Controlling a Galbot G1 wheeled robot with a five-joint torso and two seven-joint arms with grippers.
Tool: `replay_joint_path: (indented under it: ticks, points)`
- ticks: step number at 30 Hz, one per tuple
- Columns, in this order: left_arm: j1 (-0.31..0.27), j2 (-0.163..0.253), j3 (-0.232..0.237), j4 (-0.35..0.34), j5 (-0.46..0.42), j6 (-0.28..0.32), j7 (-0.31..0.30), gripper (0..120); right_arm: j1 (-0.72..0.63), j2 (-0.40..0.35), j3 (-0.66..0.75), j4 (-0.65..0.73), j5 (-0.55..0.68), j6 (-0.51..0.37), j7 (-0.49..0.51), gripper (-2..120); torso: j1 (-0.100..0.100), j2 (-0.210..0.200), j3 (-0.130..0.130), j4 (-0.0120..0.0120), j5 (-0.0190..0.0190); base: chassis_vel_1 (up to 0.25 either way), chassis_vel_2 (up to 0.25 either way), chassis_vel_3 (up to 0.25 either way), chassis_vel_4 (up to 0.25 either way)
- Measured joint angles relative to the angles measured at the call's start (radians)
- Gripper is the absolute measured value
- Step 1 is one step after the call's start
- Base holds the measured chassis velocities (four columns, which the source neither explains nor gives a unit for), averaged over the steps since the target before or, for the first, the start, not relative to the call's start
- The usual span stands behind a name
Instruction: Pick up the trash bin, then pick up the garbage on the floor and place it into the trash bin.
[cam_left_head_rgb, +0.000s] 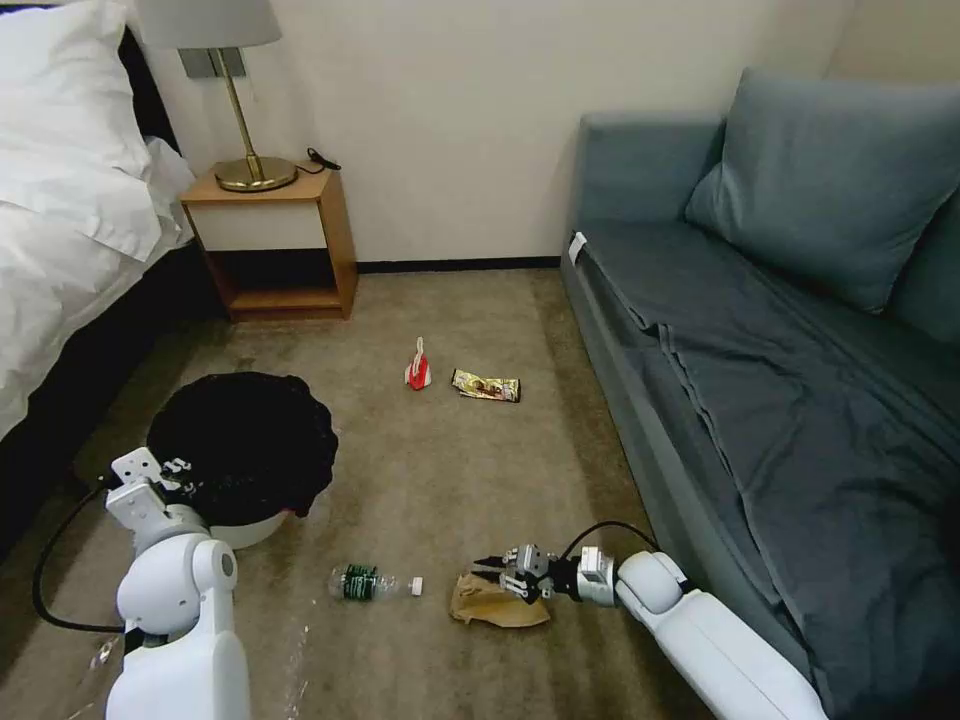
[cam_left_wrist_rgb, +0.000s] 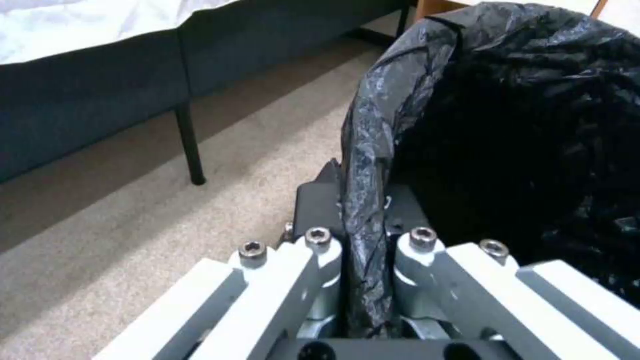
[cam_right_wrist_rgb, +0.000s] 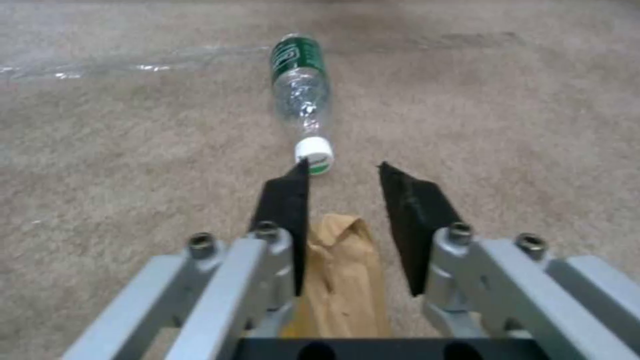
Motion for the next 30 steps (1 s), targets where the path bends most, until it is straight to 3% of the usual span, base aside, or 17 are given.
replay_joint_path:
  ticks: [2, 9, 11, 16, 30]
  points:
    - [0.002, -0.004, 0.001, -0.001, 0.004, 0.0, 0.0, 4, 0.002, 0.001, -0.014, -0.008, -0.006, -0.002, -0.012, 47, 0.0, 0.0, 0.0, 0.0, 0.0001, 0.0, 0.0, 0.0, 0.0]
    - [0.007, -0.008, 0.006, -0.007, 0.008, 0.001, -0.002, 4, 0.014, 0.011, -0.035, -0.048, -0.034, 0.005, -0.027, 65, 0.0, 0.0, 0.0, -0.0001, 0.0, 0.0, 0.0, 0.0, 0.0]
    - [0.009, -0.009, 0.01, -0.011, 0.011, 0.001, -0.007, 4, 0.031, 0.031, -0.042, -0.094, -0.051, 0.024, -0.029, 79, 0.0, 0.0, 0.0, -0.0001, 0.0, 0.0, 0.0, 0.0, 0.0]
    - [0.011, -0.008, 0.019, -0.013, 0.012, 0.002, -0.015, 4, 0.058, 0.062, -0.045, -0.154, -0.066, 0.042, -0.031, 95, 0.0, 0.0, 0.0, 0.0, 0.0002, 0.0, 0.0, 0.0, 0.0]
    - [-0.016, -0.003, 0.008, 0.021, 0.011, 0.002, -0.014, 4, 0.155, 0.138, 0.004, -0.404, -0.146, 0.113, -0.061, 100, 0.0, 0.0, 0.0, 0.0, 0.0, 0.0, 0.0, 0.0, 0.0]
